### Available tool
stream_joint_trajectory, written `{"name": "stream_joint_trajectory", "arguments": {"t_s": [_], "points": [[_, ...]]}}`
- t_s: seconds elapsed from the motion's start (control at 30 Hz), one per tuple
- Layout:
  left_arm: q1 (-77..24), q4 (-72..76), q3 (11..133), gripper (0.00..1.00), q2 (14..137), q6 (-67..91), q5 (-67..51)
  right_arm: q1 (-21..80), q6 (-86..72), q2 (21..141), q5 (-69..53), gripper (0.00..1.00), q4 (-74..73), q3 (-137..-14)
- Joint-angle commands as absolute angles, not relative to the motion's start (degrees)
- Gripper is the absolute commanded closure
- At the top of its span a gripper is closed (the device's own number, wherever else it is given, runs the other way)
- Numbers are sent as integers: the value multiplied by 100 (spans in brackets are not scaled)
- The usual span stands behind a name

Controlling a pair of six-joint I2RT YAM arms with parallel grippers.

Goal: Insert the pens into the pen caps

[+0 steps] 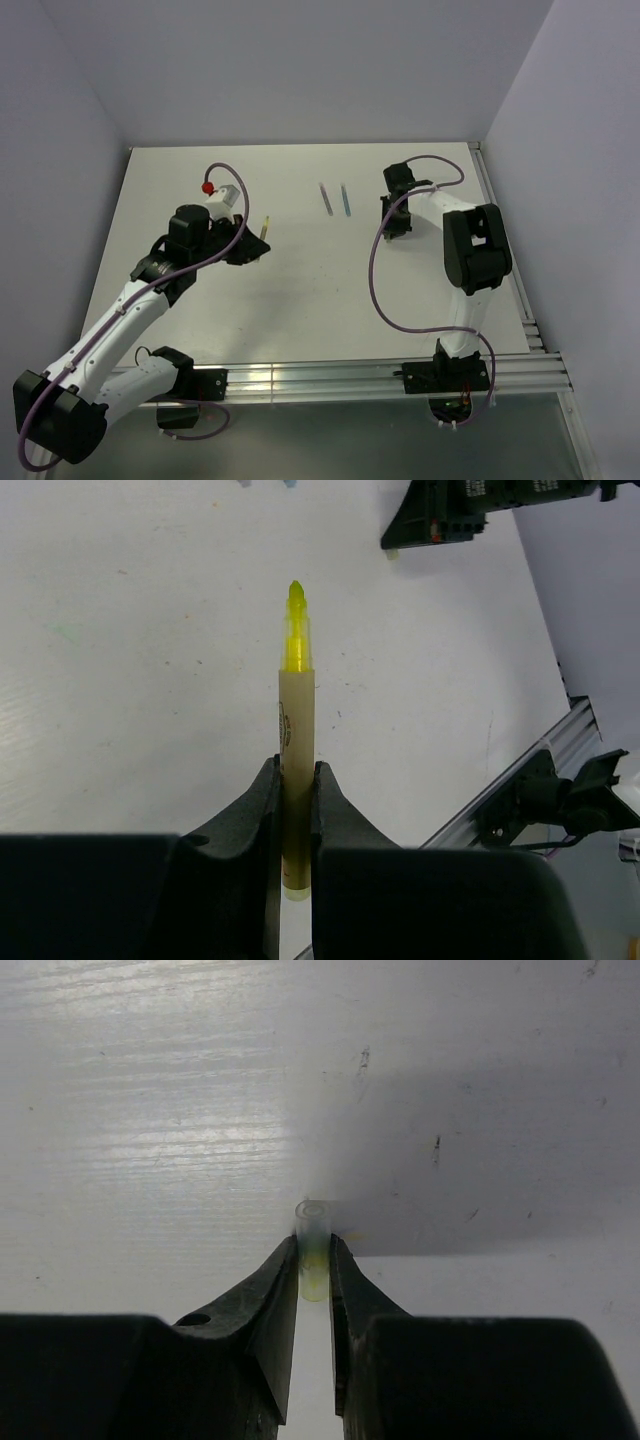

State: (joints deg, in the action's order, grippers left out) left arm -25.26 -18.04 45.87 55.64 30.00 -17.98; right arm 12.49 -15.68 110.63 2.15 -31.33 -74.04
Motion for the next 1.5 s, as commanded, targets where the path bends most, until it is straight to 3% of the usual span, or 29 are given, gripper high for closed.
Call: {"name": "stream_joint_trajectory", "arguments": {"t_s": [0.0, 0.23, 0.4, 0.6, 0.9, 1.47], "points": [[-2505, -1257, 4588, 100, 5502, 2900, -2424, 1327, -1757, 10873, -202, 100, -2928, -7436], [-2653, -590, 4780, 100, 5616, 3243, -2865, 1362, -2450, 9460, -1247, 100, -1900, -7111], [-3242, -212, 5237, 100, 6248, 3278, -2426, 1388, -3626, 8588, -2510, 100, -409, -6760], [-3735, 561, 5519, 100, 6802, 3577, -2110, 1503, -4736, 7726, -2961, 100, 1132, -6381], [-4025, 932, 5871, 100, 7128, 3419, -1890, 2021, -5124, 7119, -2734, 100, 1942, -6038], [-4078, 993, 5590, 100, 6636, 3164, -1503, 2681, -4843, 7058, -1907, 100, 2030, -6152]]}}
